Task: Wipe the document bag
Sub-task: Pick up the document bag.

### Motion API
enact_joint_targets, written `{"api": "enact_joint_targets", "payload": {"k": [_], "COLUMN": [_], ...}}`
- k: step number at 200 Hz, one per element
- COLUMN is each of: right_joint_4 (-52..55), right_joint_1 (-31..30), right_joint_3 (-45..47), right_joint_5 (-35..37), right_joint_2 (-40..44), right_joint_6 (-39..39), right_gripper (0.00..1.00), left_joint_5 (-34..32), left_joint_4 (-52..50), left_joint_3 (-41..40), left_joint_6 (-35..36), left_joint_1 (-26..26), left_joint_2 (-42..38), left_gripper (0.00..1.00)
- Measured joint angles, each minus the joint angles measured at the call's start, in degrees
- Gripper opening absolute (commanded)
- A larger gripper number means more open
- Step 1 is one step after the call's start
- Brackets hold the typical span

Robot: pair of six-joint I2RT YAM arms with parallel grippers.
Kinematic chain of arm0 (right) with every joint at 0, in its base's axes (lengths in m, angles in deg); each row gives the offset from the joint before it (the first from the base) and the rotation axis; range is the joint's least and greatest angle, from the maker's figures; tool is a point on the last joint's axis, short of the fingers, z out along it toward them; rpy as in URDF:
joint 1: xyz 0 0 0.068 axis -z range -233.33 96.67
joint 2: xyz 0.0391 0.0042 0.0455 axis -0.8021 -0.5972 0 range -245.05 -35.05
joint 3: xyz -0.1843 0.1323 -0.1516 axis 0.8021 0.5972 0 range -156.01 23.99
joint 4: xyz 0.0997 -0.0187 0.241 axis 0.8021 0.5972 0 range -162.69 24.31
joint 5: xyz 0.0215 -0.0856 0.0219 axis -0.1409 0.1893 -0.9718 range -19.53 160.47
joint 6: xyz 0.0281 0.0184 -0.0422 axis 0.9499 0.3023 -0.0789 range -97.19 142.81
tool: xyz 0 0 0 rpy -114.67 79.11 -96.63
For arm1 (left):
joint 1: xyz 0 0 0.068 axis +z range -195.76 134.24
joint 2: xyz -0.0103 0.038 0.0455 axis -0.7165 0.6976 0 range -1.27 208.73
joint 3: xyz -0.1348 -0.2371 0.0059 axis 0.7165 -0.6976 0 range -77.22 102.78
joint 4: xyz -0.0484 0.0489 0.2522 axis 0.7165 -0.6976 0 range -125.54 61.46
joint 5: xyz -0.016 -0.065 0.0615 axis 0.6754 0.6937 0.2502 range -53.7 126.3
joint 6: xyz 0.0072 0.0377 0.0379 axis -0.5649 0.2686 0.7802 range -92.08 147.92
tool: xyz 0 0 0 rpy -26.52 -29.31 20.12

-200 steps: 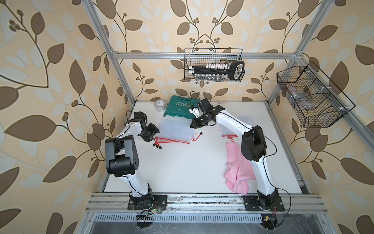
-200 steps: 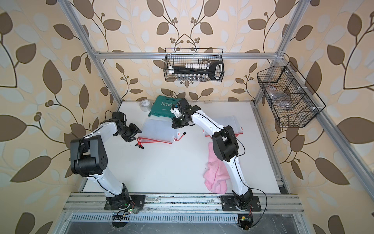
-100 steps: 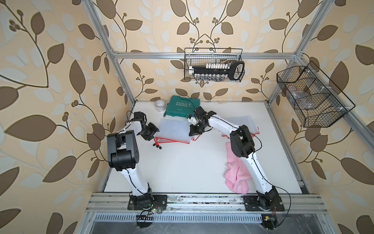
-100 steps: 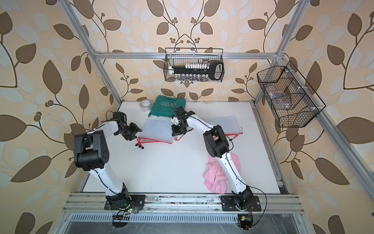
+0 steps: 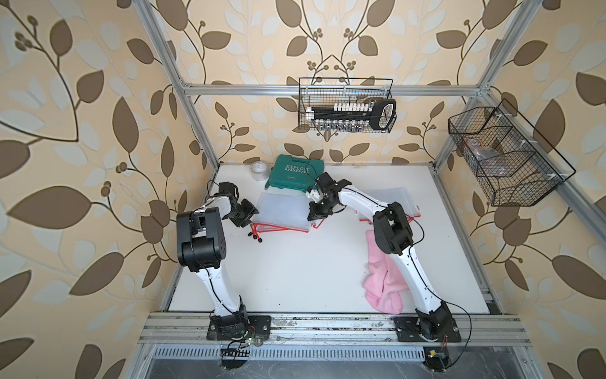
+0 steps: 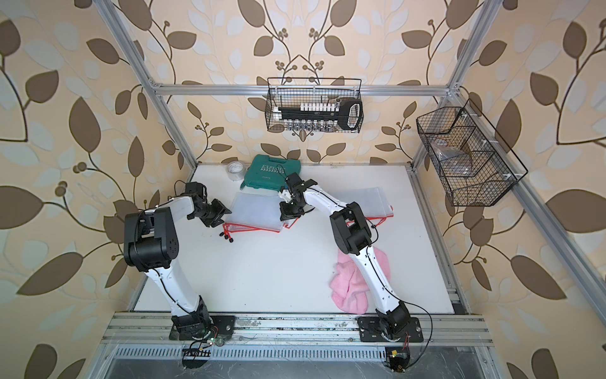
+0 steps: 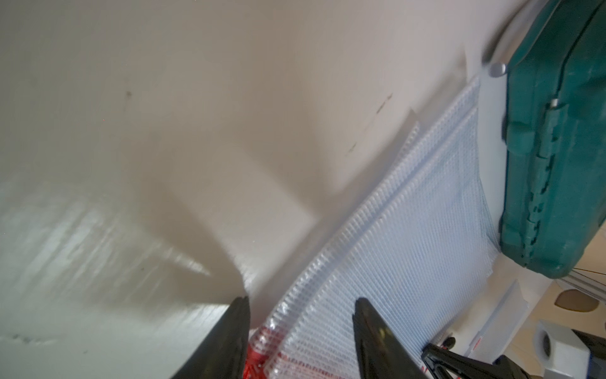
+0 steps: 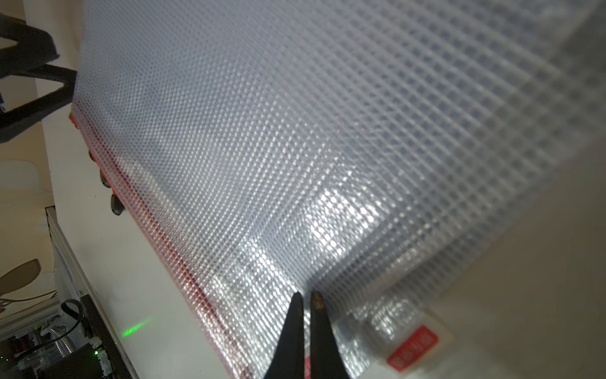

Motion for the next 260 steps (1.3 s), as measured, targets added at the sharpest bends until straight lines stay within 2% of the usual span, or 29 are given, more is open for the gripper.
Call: {"api": "enact_joint_targets", "payload": {"k": [87,146,260], "right_joint_4": [0.46,0.61,0.63], "right_joint_1": [0.81,1.18,1.44], "right_joint_3": [0.07,0.11,0.22], "right_joint_5": [-0.87,-1.4,-2.05], "right_joint_2": [0.0,-0.02,-0.11], "right_joint_6": [0.0,0.02,0.02], "right_gripper": [0.0,0.0,0.0], "left_joint_5": [0.81,0.9,-1.86], "left_joint_4": [2.84,2.4,2.34], "left_joint_3": [-0.04,0.28,0.44], "left_joint_6": [0.0,0.48,2.03], "left_joint_1": [-2.78,-3.76,-3.82], "left_joint_2": [-1.46,1.46,1.46], "left_gripper": [0.5,0.51,0.51]}}
